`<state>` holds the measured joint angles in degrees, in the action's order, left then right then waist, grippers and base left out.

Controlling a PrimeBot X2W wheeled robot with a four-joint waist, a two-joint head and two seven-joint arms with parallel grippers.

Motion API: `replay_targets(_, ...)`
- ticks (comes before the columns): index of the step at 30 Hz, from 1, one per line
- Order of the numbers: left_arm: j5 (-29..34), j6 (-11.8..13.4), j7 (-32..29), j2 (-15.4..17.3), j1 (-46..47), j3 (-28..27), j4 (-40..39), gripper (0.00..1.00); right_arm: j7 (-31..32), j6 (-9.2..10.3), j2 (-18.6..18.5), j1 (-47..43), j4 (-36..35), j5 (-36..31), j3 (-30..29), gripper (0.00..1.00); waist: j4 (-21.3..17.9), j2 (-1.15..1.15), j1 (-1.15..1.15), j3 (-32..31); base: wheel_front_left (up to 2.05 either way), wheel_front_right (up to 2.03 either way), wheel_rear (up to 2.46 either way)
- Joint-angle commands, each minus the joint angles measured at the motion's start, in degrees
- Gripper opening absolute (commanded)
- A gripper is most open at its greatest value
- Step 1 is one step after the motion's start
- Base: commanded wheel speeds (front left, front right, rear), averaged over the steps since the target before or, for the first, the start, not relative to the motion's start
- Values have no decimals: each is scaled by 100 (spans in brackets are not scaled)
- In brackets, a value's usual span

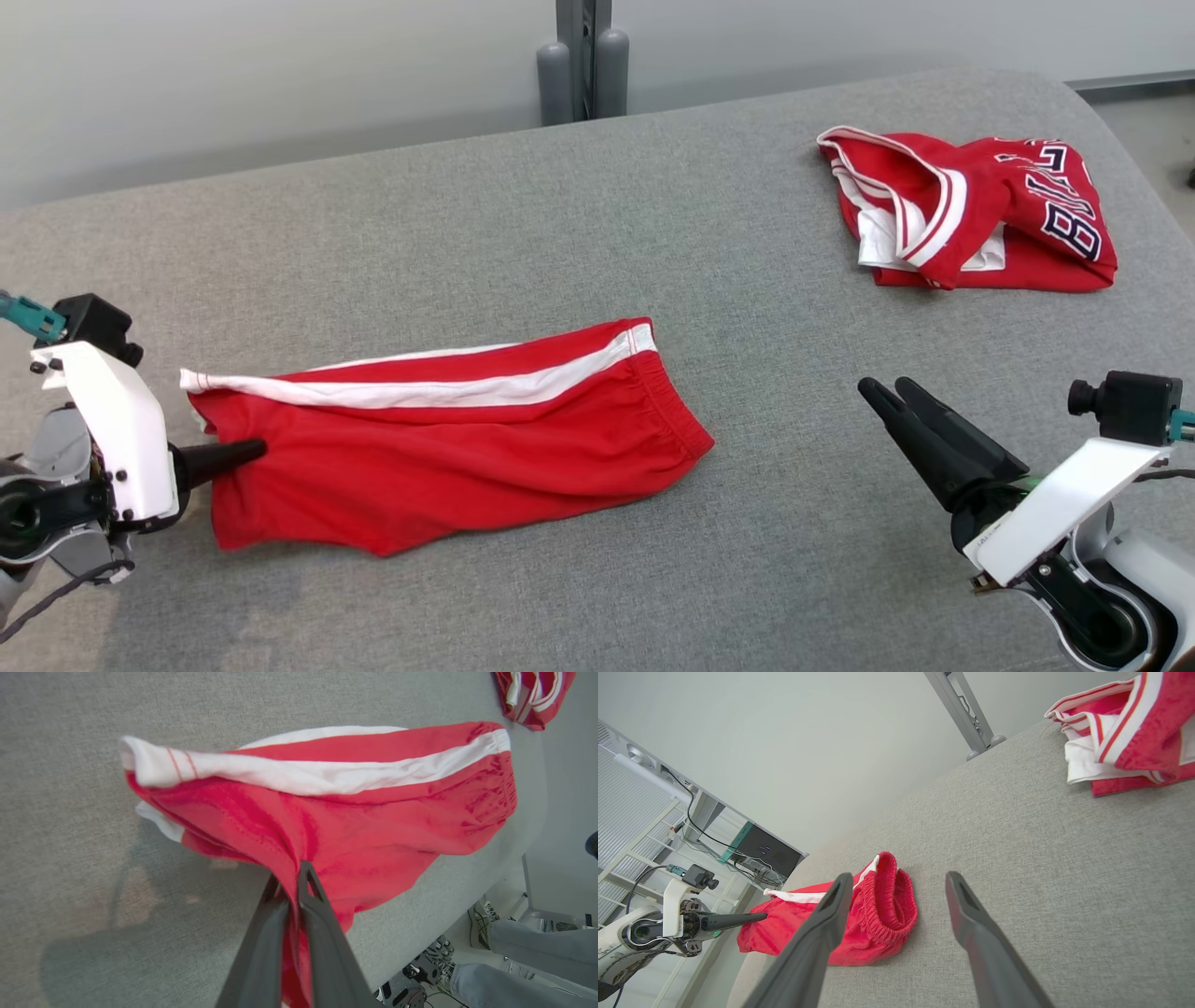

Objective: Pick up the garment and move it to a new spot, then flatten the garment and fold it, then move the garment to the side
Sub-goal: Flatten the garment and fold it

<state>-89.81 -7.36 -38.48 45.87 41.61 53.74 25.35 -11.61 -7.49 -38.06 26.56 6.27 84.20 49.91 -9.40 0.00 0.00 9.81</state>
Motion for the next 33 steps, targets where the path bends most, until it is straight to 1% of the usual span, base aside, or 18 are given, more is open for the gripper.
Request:
replay_targets(1, 9, -23, 37, -6, -71, -16, 31, 0, 29, -1, -38, -70, -14, 22, -13, 100, 14, 0, 0, -43, 0, 0, 0)
replay_targets(9, 104, -23, 212, -46, -162, -9, 126, 0, 86, -1, -47, -136, -8, -26, -24, 100, -19, 0, 0, -97, 0, 0, 0)
replay_targets(10, 127, -23, 194, -42, -166, 20, 151, 79, 89, -1, -42, -134, -9, -31, -27, 100, -23, 0, 0, -101, 0, 0, 0)
replay_targets(11, 150, -24, 166, -37, -170, 53, 167, 100, 85, -1, -35, -128, -11, -45, -31, 100, -24, 0, 0, -107, 0, 0, 0)
replay_targets(15, 282, -24, 279, -5, -90, 41, 193, 100, 12, -1, -9, -130, -26, -120, -66, 100, 10, 0, 0, -148, 0, 0, 0)
replay_targets(17, 417, -24, 423, 93, 13, 13, 112, 100, -39, -1, -4, -157, 8, -170, -113, 100, 45, 0, 0, -187, 0, 0, 0)
replay_targets(20, 828, -24, 889, 282, 97, -14, -95, 100, -132, -1, -12, -232, 60, -240, -191, 100, 120, 0, 0, -292, 0, 0, 0)
replay_targets(22, 1086, 3, 1334, 389, 64, -85, -280, 100, -199, -1, -22, -277, 95, -326, -272, 100, 180, 0, 0, -354, 0, 0, 0)
replay_targets(25, 1354, 270, 2186, 487, -158, -276, -614, 100, -300, -1, 38, -385, 280, -606, -491, 100, 283, 0, 0, -436, 0, 0, 0)
replay_targets(26, 1354, 270, 2186, 487, -158, -276, -614, 100, -300, -1, 38, -385, 280, -606, -491, 100, 283, 0, 0, -436, 0, 0, 0)
replay_targets(29, 1499, 683, 3075, 504, -497, -487, -980, 100, -362, -1, 276, -492, 486, -1007, -902, 100, 409, 0, 0, -490, 0, 0, 0)
replay_targets(33, 1617, 1290, 4249, 418, -1102, -751, -1448, 100, -358, -1, 788, -748, 546, -1891, -1793, 100, 553, 0, 0, -542, 0, 0, 0)
